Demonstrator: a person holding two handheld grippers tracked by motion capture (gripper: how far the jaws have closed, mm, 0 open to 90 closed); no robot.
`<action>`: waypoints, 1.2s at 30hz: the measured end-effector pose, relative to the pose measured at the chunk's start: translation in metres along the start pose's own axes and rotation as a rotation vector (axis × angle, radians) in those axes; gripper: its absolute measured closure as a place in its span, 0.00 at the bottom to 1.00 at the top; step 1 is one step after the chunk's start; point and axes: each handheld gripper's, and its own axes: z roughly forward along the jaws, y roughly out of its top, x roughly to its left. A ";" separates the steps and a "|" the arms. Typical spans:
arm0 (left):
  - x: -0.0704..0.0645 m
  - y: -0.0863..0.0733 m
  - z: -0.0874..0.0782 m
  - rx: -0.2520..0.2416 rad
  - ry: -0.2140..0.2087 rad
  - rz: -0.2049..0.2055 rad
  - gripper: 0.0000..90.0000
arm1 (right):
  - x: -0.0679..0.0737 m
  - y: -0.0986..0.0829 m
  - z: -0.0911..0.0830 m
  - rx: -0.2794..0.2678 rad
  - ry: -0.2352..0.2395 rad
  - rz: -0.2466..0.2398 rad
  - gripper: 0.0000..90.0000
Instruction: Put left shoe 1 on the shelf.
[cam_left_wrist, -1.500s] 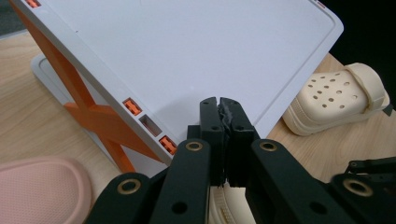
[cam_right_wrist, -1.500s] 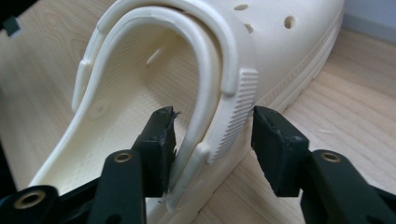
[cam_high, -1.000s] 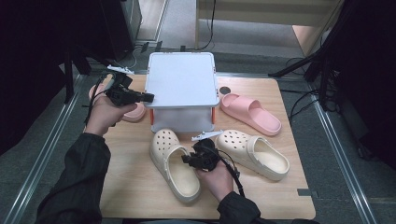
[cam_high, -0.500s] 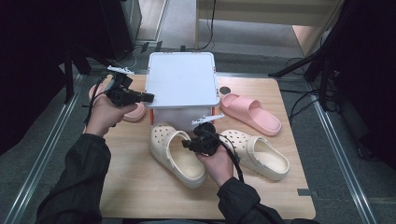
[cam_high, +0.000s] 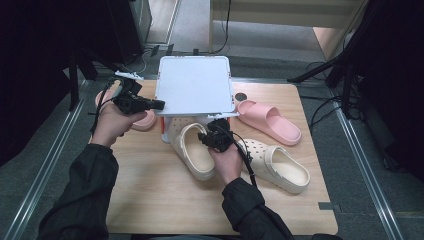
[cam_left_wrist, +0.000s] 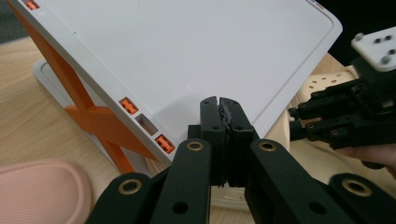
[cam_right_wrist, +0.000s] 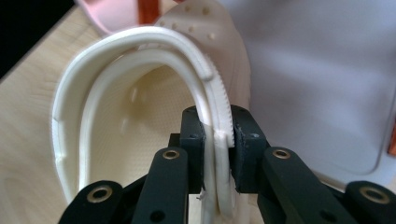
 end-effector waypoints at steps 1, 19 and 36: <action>0.000 0.000 0.000 -0.001 0.000 -0.003 0.99 | -0.001 -0.003 0.002 -0.004 0.011 0.014 0.86; -0.005 0.000 0.002 0.006 0.004 -0.018 0.99 | 0.003 -0.021 -0.046 -0.047 0.078 -0.062 0.74; -0.003 0.001 -0.001 0.014 0.011 -0.027 0.99 | 0.023 -0.090 -0.078 0.015 0.166 -0.232 1.00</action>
